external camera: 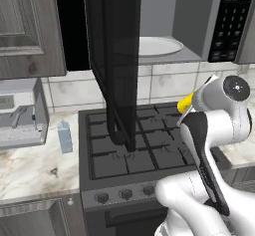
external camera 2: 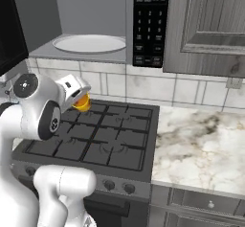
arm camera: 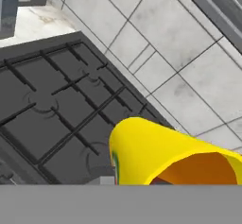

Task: Place the microwavable item in the microwave. Then, close the microwave door and press the start button.

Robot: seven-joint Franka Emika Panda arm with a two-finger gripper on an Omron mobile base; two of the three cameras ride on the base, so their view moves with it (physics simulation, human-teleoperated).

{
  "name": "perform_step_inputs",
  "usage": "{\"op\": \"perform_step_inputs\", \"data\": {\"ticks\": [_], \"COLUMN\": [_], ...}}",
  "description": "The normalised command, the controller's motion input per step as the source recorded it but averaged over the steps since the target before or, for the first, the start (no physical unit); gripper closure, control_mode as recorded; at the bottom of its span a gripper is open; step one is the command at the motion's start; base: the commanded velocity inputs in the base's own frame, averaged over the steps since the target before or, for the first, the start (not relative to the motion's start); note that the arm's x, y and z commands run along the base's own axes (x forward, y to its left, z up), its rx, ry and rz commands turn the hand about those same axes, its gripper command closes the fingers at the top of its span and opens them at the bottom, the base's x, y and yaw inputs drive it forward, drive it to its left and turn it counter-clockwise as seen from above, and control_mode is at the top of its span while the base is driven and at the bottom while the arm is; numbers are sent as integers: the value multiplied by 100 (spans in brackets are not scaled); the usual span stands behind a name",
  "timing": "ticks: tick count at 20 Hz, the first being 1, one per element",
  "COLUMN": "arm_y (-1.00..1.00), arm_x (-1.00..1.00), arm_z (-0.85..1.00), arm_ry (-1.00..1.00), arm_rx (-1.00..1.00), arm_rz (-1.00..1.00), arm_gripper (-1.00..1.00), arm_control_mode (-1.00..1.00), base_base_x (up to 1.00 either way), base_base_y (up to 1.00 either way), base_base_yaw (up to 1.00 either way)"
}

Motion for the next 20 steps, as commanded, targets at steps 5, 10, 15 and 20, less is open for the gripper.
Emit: {"op": "perform_step_inputs", "data": {"ticks": [5, 10, 15, 20], "arm_y": [15, 11, 10, 0], "arm_x": [0, 0, 6, 65], "arm_z": [98, 91, 77, 43], "arm_ry": [-18, -5, 1, 13], "arm_rx": [-12, -15, -12, -1], "arm_rz": [17, 2, 0, 9], "arm_gripper": [100, 100, 100, 100], "arm_control_mode": [-100, -100, -100, -100], "base_base_x": [0, 0, 0, 0], "base_base_y": [0, 0, 0, 0], "base_base_yaw": [0, 0, 0, 0]}}
